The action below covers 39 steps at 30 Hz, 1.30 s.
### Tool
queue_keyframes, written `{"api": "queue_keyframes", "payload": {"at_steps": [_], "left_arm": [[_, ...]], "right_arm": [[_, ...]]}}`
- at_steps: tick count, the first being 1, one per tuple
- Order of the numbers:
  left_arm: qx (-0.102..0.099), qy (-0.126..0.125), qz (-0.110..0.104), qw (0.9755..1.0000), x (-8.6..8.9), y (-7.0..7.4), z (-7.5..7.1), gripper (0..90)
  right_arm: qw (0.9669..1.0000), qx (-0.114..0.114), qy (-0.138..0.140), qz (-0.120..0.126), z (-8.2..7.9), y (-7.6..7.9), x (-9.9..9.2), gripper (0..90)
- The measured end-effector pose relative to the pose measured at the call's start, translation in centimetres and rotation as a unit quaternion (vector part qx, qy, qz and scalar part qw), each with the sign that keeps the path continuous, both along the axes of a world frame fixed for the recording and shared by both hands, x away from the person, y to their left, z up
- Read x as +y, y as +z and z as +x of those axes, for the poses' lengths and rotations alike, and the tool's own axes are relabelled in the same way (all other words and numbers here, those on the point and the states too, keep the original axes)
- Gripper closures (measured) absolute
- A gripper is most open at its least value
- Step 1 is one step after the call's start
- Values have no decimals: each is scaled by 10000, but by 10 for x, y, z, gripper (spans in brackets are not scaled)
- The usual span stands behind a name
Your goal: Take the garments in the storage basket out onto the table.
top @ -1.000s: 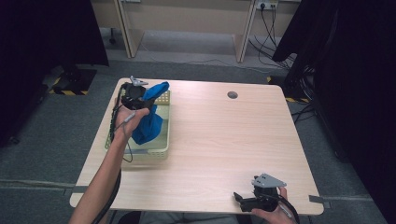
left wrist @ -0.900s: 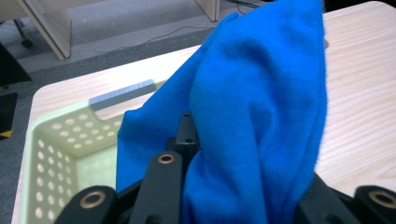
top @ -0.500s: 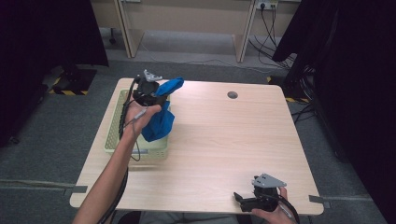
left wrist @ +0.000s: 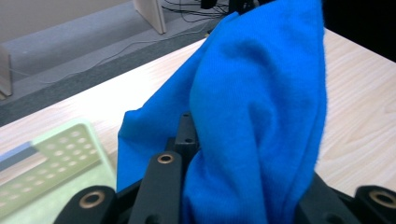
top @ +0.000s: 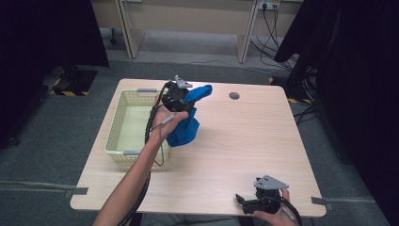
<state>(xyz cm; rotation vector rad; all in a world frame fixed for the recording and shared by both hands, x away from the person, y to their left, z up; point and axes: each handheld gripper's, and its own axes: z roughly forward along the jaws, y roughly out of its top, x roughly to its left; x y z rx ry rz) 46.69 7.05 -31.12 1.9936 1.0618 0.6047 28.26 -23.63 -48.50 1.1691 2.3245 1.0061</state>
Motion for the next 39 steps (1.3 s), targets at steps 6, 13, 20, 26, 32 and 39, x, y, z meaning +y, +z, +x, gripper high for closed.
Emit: {"api": "queue_keyframes", "payload": {"at_steps": [6,13,20,26,32,39], "left_arm": [[73,-141,17,9999,-16,-8,0,730],[176,-289,-4,9994,-35,-23,0,730],[291,-397,-16,9988,-48,-40,-2,729],[353,-459,-37,9983,-57,-50,-2,728],[419,-494,6,9979,-67,-62,-1,725],[438,-481,59,9979,-73,-74,2,721]], "right_arm": [[10000,-1,-1,-3,0,0,0,12],[10000,-3,4,-9,0,0,0,12],[10000,-5,0,0,0,0,0,12],[10000,-9,-1,3,0,0,0,12],[10000,-8,-1,-2,0,0,0,12],[10000,-12,1,3,0,0,0,12]]}}
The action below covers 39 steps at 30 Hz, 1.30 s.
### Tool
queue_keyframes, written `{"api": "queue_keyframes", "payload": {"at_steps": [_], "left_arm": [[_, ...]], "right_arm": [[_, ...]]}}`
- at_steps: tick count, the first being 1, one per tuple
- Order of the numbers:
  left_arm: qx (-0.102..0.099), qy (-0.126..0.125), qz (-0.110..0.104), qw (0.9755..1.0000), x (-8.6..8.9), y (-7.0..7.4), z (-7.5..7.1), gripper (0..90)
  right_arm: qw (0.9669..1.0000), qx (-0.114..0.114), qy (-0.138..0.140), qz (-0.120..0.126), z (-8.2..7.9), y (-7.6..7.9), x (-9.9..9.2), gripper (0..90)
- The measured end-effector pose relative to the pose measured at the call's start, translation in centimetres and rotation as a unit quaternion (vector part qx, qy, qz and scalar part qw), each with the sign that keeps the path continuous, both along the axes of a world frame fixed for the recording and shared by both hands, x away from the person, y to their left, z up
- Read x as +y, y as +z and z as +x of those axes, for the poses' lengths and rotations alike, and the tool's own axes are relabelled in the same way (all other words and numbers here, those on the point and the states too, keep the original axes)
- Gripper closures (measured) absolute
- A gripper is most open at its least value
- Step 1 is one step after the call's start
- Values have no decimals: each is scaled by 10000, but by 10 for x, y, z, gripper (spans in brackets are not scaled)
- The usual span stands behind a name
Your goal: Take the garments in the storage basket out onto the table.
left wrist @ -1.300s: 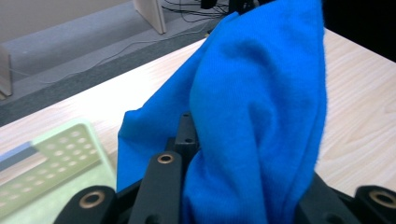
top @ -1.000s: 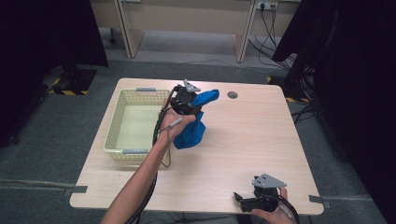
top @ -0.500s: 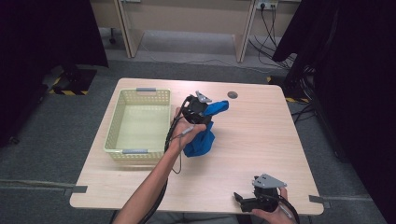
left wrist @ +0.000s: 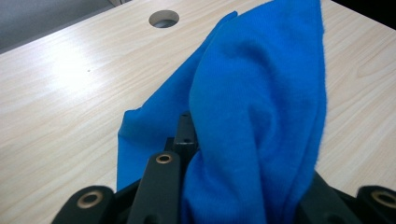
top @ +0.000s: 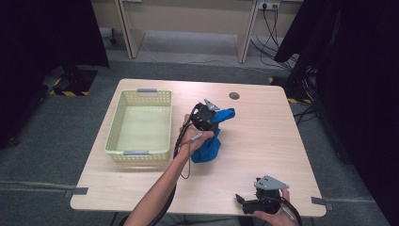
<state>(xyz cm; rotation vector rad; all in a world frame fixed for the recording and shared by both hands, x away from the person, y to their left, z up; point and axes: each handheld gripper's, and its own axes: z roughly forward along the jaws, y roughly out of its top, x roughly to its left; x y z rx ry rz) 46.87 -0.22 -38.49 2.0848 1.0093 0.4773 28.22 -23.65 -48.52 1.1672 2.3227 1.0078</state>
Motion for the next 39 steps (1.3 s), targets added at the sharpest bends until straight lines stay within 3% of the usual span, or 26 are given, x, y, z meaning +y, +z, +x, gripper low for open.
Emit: {"api": "queue_keyframes", "payload": {"at_steps": [14,29,33,39], "left_arm": [[183,69,11,9998,-5,-30,5,714],[221,-59,82,9997,-22,-43,4,699],[252,-59,0,9997,-22,-45,4,642],[283,15,-150,9995,-21,-45,4,469]], "right_arm": [[10000,2,-1,0,0,0,0,12],[10000,-8,11,4,0,0,0,12],[10000,1,7,7,0,0,0,12],[10000,1,4,7,0,0,0,12]]}}
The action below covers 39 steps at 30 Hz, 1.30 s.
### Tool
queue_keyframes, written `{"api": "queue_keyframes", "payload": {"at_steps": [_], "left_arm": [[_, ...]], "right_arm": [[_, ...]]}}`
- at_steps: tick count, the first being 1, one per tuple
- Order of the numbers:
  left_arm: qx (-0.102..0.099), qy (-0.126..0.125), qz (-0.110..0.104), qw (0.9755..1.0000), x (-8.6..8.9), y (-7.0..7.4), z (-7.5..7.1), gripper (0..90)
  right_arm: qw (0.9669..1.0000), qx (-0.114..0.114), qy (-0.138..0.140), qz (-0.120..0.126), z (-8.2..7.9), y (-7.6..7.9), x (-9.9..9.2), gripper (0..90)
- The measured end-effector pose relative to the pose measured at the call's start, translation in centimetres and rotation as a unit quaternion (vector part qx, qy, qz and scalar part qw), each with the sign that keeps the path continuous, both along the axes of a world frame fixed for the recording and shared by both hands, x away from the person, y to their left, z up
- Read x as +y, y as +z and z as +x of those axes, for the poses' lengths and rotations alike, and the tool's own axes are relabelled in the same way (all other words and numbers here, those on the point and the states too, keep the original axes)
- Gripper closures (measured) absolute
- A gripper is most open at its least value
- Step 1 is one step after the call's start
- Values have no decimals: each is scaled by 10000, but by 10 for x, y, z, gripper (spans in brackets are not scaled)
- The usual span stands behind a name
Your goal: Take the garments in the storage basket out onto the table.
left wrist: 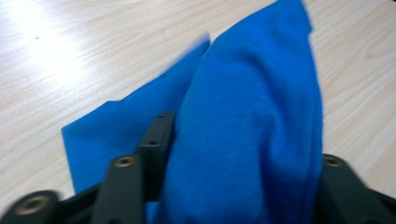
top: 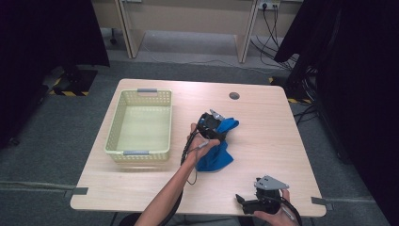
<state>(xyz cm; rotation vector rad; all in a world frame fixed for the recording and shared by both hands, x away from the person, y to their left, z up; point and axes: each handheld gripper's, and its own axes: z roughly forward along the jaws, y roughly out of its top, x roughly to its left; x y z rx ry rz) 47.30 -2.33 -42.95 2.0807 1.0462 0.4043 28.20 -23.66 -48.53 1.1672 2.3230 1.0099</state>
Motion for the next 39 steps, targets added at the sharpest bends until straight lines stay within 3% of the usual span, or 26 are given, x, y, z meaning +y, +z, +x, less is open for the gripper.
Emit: {"api": "queue_keyframes", "payload": {"at_steps": [4,13,19,26,35,39], "left_arm": [[-48,26,-22,10000,0,3,-1,330],[-79,55,-95,9999,2,13,-6,227],[-127,36,-194,9997,9,21,-12,224],[38,16,-394,9992,17,21,-21,204],[134,-81,-429,9990,27,19,-37,183],[54,-168,-409,9990,28,21,-48,182]], "right_arm": [[10000,-2,-2,-3,0,0,0,12],[10000,-6,-13,3,0,0,0,12],[10000,-17,-1,3,0,0,0,12],[10000,-17,-3,2,0,0,0,12],[10000,-9,-2,-1,0,0,0,12],[10000,-7,-7,1,0,0,0,12]]}}
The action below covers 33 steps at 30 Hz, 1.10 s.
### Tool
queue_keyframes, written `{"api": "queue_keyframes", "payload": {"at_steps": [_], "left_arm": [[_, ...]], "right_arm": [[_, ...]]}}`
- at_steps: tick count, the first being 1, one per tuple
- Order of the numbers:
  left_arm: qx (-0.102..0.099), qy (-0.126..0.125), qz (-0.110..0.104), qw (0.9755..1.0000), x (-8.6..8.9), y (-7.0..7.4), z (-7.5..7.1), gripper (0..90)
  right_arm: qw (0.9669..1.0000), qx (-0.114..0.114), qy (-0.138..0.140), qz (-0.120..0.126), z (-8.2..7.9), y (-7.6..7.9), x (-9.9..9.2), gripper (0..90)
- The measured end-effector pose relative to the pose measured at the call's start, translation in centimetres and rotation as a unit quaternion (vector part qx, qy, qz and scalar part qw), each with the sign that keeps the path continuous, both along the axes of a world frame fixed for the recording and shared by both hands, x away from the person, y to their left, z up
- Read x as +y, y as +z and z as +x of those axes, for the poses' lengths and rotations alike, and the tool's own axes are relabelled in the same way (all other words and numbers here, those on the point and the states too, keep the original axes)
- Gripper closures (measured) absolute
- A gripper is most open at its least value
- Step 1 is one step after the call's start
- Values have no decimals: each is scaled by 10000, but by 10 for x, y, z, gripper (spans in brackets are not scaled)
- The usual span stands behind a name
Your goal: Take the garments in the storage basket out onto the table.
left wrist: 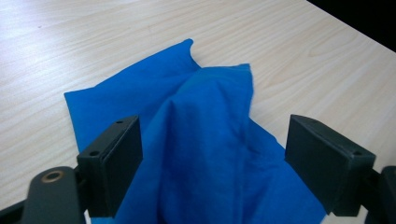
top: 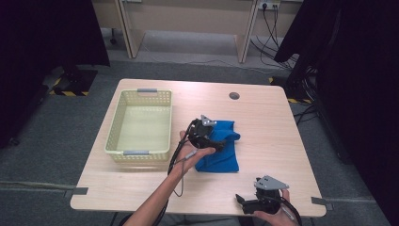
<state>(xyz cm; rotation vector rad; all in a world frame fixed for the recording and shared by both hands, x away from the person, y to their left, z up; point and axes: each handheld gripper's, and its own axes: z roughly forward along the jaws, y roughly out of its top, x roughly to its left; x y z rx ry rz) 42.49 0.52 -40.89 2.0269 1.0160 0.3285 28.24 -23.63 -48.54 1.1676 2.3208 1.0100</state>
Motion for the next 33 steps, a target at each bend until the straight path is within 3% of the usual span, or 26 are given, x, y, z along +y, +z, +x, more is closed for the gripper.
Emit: {"api": "queue_keyframes", "payload": {"at_steps": [13,33], "left_arm": [[-79,-92,11,9999,2,0,-15,157],[-6,-81,-31,10000,33,-16,-34,115]], "right_arm": [[10000,-6,-8,1,0,0,0,12],[10000,1,-18,-2,0,0,0,12]]}}
